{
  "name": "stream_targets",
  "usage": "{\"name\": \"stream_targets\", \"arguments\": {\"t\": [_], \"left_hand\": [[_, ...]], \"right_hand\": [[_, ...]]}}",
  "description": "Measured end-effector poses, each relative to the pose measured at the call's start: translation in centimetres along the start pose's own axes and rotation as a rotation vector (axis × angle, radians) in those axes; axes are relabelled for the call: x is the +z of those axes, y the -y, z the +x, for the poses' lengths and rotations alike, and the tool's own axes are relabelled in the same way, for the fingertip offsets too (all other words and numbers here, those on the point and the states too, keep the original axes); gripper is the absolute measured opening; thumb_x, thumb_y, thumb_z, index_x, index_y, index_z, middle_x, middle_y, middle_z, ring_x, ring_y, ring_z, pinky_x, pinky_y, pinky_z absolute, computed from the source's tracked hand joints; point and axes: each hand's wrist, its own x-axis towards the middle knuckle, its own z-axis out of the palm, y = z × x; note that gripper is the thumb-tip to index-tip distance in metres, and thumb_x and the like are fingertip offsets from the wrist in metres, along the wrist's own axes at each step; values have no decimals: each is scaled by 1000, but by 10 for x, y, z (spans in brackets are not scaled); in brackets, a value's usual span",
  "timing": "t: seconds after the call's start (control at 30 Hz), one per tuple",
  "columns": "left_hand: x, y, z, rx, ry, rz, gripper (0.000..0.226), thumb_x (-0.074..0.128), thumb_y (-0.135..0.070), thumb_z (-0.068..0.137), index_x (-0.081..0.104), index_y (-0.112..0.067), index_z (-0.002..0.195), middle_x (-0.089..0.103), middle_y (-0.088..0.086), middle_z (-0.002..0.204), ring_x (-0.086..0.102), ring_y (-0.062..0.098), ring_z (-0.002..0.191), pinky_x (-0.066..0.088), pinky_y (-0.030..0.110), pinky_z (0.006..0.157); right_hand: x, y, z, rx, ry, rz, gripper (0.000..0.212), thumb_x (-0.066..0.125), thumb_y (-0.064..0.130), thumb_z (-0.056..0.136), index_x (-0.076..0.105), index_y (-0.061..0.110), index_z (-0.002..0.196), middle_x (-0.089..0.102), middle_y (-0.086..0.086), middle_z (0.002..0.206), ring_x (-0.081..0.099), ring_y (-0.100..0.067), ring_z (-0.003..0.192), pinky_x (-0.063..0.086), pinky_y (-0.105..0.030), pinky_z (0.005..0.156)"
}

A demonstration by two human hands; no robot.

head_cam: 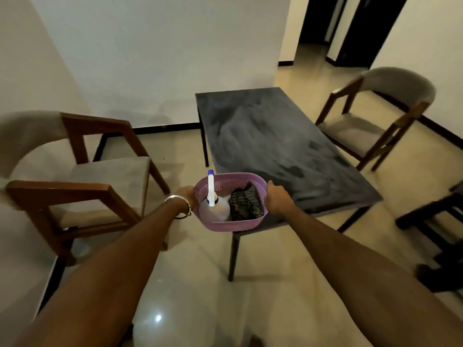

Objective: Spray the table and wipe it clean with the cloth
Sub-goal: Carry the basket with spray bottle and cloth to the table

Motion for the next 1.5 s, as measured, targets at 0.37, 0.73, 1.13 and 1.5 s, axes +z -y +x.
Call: {"name": "stream_targets", "arguments": {"t": [0.37, 0.73, 1.13, 1.5], "left_hand": [[80, -144, 23, 157, 30, 201, 23, 59, -22, 92, 65, -10, 110, 63, 6, 91, 58, 22, 82, 46, 30, 74], [147, -266, 70, 137, 28, 164, 29, 53, -33, 93, 64, -12, 109, 68, 9, 105, 64, 25, 90, 50, 35, 79], [174, -392, 201, 164, 55, 162, 24, 58, -25, 90, 63, -11, 109, 67, 11, 104, 62, 27, 92, 50, 36, 82], [165, -467, 298, 44, 35, 84, 45, 62, -35, 88, 54, -14, 127, 63, 10, 120, 60, 27, 103, 50, 42, 93]], "right_hand": [[-61, -159, 4, 52, -49, 24, 27, 49, 7, 97, 47, -7, 120, 63, -30, 116, 62, -45, 103, 50, -46, 78], [-125, -289, 55, 14, -41, -7, 27, 49, 9, 99, 49, -4, 123, 63, -25, 117, 63, -41, 103, 54, -52, 88], [-190, -405, 190, 18, -43, 33, 20, 64, 22, 96, 58, 12, 112, 64, -4, 101, 62, -18, 88, 49, -25, 66], [-251, -452, 331, -42, 28, -37, 28, 63, 20, 97, 55, 9, 122, 64, -8, 110, 59, -19, 91, 47, -26, 66]]}}
